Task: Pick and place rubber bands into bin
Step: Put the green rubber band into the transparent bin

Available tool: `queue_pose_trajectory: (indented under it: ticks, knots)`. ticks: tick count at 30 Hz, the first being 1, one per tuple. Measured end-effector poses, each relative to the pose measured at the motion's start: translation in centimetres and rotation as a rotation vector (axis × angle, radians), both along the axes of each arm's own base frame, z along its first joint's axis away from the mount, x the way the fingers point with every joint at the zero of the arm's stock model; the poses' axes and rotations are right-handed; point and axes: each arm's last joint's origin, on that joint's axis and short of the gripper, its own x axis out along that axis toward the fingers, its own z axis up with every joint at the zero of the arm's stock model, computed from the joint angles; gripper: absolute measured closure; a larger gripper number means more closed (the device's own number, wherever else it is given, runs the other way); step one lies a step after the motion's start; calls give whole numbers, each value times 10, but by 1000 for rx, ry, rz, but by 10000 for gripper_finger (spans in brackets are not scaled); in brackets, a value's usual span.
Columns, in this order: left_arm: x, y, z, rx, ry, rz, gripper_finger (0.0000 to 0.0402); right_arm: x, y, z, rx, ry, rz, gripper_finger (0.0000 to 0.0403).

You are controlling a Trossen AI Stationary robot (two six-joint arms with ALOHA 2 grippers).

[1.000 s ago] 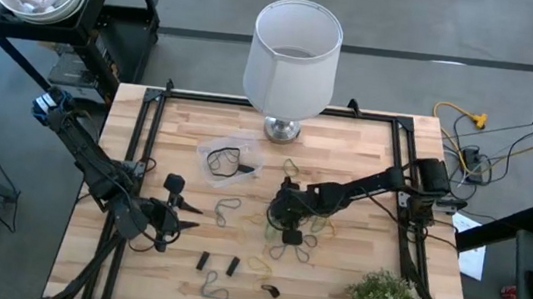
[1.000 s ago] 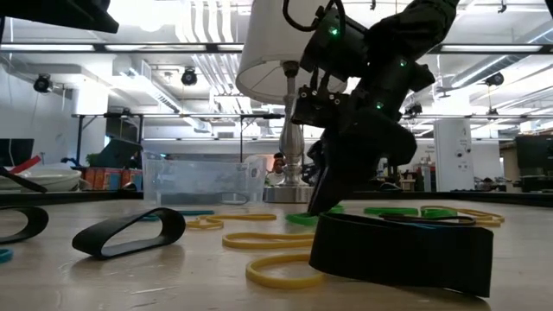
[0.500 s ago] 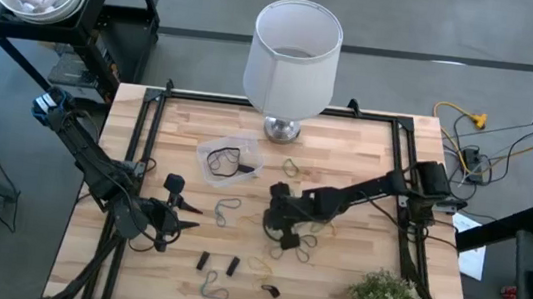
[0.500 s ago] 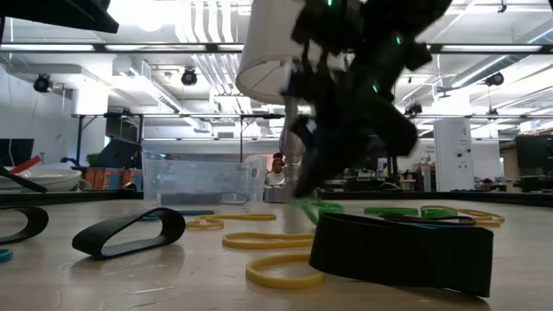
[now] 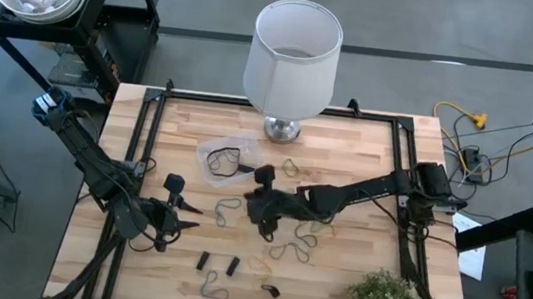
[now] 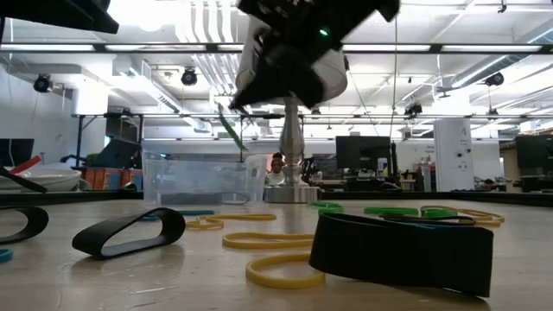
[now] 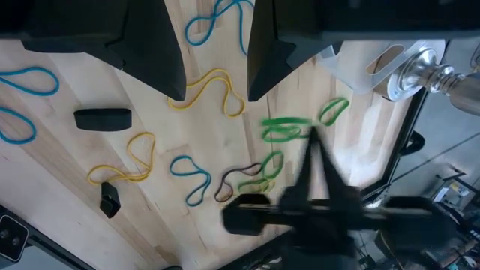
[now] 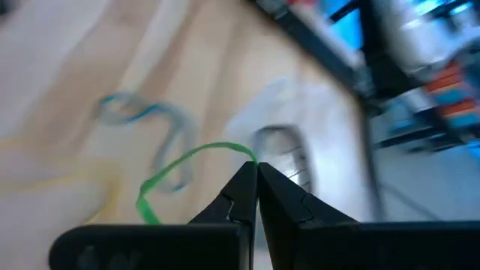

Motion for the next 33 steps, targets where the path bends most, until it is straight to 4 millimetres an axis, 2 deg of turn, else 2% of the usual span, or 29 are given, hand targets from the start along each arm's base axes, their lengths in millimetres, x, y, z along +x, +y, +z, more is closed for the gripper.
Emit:
queue_pose_trajectory:
  ticks: [5,8,12,17,25,33]
  knots:
    - [0,0,0,0,0,0,273,13,-32,19,-31,-134,-73,395]
    - [0,0,0,1,1,0,273,16,-55,24,-25,-178,-130,394]
    - [0,0,-1,4,4,0,273,17,-84,24,40,-204,-195,394]
    - [0,0,-1,3,3,0,273,22,-112,10,127,-212,-219,394]
    - [0,0,-2,7,6,0,273,35,-131,-25,164,-154,-241,394]
    - [0,1,-3,9,8,0,273,45,-136,-30,188,-153,-266,394]
